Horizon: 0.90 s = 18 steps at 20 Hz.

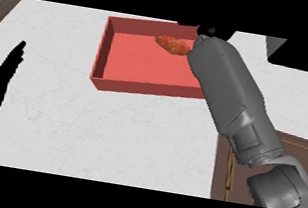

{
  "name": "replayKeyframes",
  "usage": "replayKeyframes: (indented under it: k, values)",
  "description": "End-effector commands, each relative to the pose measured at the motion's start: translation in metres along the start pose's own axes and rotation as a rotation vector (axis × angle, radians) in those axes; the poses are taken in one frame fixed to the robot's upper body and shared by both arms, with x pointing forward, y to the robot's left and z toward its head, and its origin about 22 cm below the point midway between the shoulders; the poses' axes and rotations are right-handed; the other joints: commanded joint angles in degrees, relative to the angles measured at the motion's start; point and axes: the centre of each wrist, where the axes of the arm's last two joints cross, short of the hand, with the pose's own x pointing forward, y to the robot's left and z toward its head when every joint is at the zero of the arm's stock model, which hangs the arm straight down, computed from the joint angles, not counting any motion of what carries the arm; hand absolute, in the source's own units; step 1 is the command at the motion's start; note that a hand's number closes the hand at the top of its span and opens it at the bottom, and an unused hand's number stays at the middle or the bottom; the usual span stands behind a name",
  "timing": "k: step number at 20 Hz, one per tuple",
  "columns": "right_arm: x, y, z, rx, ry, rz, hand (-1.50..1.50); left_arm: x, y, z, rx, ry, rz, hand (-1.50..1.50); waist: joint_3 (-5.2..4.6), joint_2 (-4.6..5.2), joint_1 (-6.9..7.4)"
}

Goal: Pick the sweet potato from the tray and place it in the cardboard box

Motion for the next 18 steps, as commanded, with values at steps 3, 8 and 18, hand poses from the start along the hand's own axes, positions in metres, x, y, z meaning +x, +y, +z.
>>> replayKeyframes:
  k: [3,8,18]
  values:
    - [0.011,-0.007,-0.004,-0.094,-0.002,-0.163,-1.50,-0.009,0.005,0.010,0.012,0.006,-0.003,0.00,0.01,-0.96,-1.81]
    - [-0.023,-0.012,0.000,-0.107,0.012,-0.210,-1.50,-0.019,0.006,0.024,0.036,0.067,-0.014,0.00,0.02,-1.83,-4.10]
    - [-0.090,-0.069,0.020,-0.071,0.024,-0.168,-1.50,-0.039,0.032,0.029,0.083,0.122,-0.006,0.00,-0.06,-3.06,-8.21]
